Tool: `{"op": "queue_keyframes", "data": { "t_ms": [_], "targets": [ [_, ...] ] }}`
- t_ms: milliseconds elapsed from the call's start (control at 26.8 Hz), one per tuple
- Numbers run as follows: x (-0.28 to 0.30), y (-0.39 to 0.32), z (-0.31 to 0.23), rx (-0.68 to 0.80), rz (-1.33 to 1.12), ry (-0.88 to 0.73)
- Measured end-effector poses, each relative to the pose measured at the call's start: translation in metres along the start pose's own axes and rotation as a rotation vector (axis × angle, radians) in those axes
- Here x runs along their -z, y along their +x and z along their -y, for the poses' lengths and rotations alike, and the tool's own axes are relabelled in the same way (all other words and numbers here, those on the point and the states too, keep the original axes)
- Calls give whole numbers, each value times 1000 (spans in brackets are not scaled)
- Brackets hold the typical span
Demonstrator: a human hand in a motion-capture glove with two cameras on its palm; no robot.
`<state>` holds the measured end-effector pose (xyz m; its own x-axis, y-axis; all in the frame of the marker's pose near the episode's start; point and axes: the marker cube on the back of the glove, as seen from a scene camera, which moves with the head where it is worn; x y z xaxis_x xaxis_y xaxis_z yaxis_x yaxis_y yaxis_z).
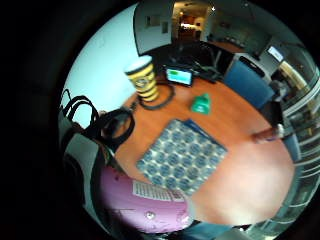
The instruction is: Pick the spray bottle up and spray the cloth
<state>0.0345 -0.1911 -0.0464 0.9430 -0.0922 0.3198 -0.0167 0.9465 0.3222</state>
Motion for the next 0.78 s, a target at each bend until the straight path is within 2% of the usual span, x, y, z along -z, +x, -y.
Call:
{"op": "queue_keyframes", "data": {
  "t_ms": [224, 374, 785],
  "targets": [
    [-25, -21, 6, 51, 367, 200],
    [-55, -23, 0, 46, 545, 272],
    [-113, -12, -16, 2, 620, 367]
  ]
}}
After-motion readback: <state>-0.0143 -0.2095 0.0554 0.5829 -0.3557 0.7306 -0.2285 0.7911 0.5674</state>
